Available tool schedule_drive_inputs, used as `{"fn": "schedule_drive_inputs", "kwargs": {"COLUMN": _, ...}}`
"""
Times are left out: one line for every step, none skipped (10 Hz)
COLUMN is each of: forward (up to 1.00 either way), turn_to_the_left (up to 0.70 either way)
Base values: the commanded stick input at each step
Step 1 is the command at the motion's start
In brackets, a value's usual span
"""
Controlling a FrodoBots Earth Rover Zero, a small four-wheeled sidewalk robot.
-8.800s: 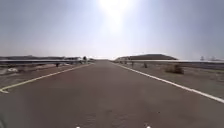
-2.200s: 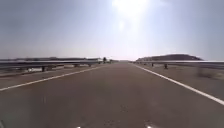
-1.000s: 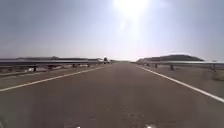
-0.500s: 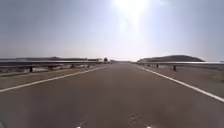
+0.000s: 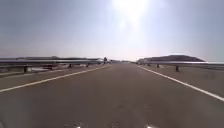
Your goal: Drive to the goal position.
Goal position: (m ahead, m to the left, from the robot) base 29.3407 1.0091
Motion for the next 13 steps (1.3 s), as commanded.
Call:
{"fn": "schedule_drive_inputs", "kwargs": {"forward": 0.7, "turn_to_the_left": 0.0}}
{"fn": "schedule_drive_inputs", "kwargs": {"forward": 0.7, "turn_to_the_left": 0.0}}
{"fn": "schedule_drive_inputs", "kwargs": {"forward": 0.7, "turn_to_the_left": 0.0}}
{"fn": "schedule_drive_inputs", "kwargs": {"forward": 0.7, "turn_to_the_left": 0.0}}
{"fn": "schedule_drive_inputs", "kwargs": {"forward": 0.7, "turn_to_the_left": 0.0}}
{"fn": "schedule_drive_inputs", "kwargs": {"forward": 0.7, "turn_to_the_left": 0.0}}
{"fn": "schedule_drive_inputs", "kwargs": {"forward": 0.7, "turn_to_the_left": 0.0}}
{"fn": "schedule_drive_inputs", "kwargs": {"forward": 0.7, "turn_to_the_left": 0.0}}
{"fn": "schedule_drive_inputs", "kwargs": {"forward": 0.7, "turn_to_the_left": 0.0}}
{"fn": "schedule_drive_inputs", "kwargs": {"forward": 0.7, "turn_to_the_left": 0.0}}
{"fn": "schedule_drive_inputs", "kwargs": {"forward": 0.7, "turn_to_the_left": 0.0}}
{"fn": "schedule_drive_inputs", "kwargs": {"forward": 0.7, "turn_to_the_left": 0.0}}
{"fn": "schedule_drive_inputs", "kwargs": {"forward": 0.7, "turn_to_the_left": 0.0}}
